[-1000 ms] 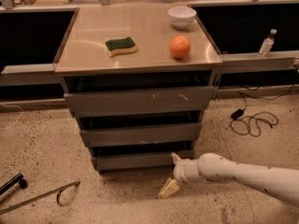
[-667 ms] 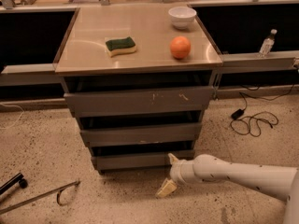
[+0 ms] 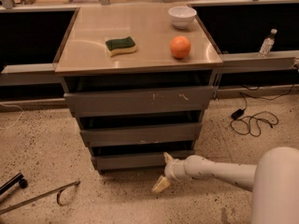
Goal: Open bottom drawer
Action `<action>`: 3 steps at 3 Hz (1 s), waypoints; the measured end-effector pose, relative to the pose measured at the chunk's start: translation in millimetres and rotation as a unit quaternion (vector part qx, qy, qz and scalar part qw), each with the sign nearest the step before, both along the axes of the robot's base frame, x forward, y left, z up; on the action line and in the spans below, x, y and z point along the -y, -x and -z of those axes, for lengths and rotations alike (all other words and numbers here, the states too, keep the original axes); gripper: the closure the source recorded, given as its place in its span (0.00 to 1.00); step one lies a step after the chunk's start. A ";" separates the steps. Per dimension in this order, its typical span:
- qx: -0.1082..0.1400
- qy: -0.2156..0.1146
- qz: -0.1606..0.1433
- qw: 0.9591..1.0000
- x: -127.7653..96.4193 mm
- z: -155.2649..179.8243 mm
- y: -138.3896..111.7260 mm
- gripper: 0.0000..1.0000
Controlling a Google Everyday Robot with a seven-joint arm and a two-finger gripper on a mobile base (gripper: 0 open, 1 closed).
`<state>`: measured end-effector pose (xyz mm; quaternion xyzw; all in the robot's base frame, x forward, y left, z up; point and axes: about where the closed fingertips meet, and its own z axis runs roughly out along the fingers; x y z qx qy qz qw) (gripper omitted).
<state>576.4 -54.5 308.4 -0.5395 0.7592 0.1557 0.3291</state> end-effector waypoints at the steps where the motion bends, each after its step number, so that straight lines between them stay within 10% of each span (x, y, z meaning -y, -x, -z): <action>1: -0.012 -0.003 0.018 1.000 7.1 33.3 -19.2 0.00; 3: -0.035 -0.012 0.016 0.999 12.1 47.4 -18.8 0.00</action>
Offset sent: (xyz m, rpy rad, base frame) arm 0.0166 -0.0229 -0.0597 0.0412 0.1208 -0.0312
